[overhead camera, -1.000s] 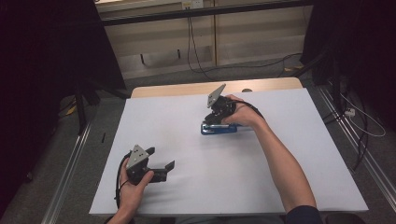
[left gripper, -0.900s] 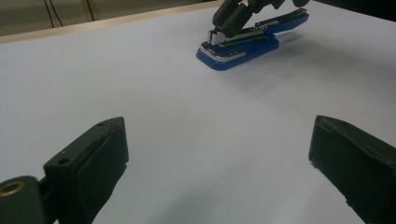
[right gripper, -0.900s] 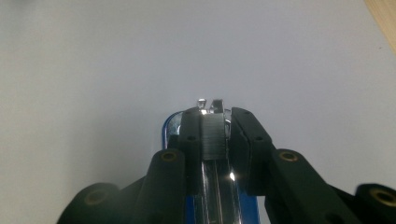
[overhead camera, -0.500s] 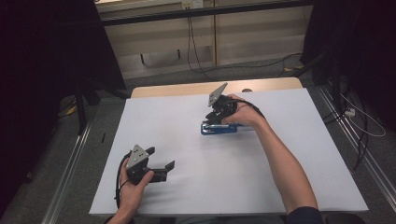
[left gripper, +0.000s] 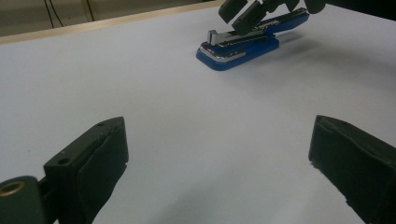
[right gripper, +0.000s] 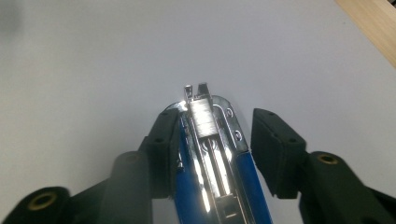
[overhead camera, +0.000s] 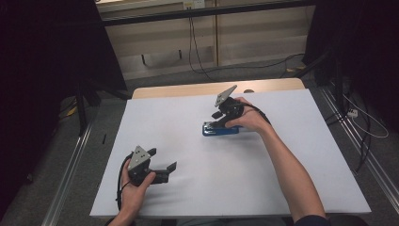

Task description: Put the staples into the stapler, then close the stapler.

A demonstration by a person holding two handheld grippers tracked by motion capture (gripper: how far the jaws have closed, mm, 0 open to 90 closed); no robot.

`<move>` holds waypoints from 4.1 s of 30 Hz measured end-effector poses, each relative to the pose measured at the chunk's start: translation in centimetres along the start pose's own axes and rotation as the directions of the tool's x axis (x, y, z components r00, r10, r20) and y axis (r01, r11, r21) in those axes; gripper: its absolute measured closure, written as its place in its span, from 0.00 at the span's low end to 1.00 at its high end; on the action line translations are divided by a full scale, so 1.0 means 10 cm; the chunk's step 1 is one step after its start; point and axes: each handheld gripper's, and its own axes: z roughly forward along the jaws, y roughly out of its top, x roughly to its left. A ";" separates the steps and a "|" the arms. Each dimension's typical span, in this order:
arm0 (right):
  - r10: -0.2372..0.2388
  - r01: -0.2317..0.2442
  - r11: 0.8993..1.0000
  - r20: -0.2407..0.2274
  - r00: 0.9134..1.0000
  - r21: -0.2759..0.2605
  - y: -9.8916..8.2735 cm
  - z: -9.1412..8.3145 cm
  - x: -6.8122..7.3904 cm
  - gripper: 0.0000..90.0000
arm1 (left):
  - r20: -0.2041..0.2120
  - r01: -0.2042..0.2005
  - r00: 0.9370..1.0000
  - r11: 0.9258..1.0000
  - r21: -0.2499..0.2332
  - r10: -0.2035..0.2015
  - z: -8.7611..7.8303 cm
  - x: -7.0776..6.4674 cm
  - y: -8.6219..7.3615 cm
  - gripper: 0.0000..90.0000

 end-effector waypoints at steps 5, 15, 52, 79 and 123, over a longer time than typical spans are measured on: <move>0.076 -0.073 0.996 0.045 0.996 -0.049 -0.08 -0.07 0.03 0.44 | -0.002 -0.003 1.000 1.000 0.002 0.003 0.02 0.00 0.00 0.05; 0.172 -0.161 0.982 0.115 0.978 -0.104 -0.20 -0.15 0.11 0.22 | -0.012 -0.001 1.000 1.000 0.004 0.001 0.04 0.01 0.00 0.05; 0.411 -0.276 0.893 0.395 0.822 -0.355 -0.62 -0.49 0.52 0.05 | -0.042 0.007 0.999 1.000 -0.016 -0.008 0.07 0.04 0.02 0.05; 0.471 -0.276 0.855 0.439 0.765 -0.439 -0.99 -0.87 0.87 0.01 | -0.020 -0.010 1.000 1.000 -0.004 0.010 0.20 -0.06 0.10 0.06; 0.501 -0.300 0.843 0.449 0.740 -0.447 -1.30 -1.06 0.78 0.26 | 0.052 -0.059 0.997 0.998 -0.036 0.061 1.04 -0.06 0.64 0.07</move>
